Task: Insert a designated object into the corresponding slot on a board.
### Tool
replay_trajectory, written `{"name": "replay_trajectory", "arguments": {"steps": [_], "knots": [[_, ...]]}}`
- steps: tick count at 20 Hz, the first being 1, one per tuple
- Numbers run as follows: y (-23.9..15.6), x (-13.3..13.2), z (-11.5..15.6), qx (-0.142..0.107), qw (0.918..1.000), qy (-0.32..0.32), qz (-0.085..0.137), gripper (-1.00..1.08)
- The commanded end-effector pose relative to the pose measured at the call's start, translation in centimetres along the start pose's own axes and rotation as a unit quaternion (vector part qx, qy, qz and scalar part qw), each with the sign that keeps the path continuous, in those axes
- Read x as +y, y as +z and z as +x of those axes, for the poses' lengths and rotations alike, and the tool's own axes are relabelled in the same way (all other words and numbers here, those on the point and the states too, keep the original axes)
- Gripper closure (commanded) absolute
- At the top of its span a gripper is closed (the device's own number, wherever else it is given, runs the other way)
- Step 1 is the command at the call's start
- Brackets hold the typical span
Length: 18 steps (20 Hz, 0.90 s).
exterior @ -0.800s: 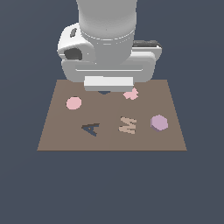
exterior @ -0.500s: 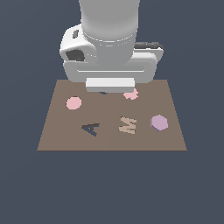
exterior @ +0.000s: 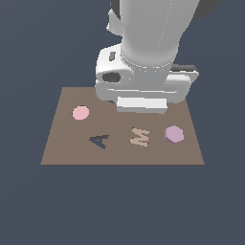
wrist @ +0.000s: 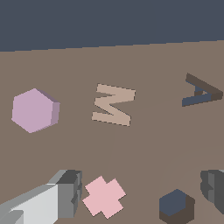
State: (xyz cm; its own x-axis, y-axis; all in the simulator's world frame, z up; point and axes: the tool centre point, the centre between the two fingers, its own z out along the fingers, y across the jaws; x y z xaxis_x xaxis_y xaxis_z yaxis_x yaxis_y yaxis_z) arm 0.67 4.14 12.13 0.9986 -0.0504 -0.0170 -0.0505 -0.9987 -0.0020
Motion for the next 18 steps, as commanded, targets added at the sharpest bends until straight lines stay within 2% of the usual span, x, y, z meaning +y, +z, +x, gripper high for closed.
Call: {"name": "replay_trajectory", "arguments": {"steps": [1,10,18], "knots": [[1.1,-1.9,0.5,0.001,1.0000,0.008,0.000,-0.92],[4.9,-8.7,2.8,0.006,0.9992,0.040,0.000,-0.92],[6.7,-11.9,4.3,0.008,0.9984,0.056,0.000,-0.92]]}}
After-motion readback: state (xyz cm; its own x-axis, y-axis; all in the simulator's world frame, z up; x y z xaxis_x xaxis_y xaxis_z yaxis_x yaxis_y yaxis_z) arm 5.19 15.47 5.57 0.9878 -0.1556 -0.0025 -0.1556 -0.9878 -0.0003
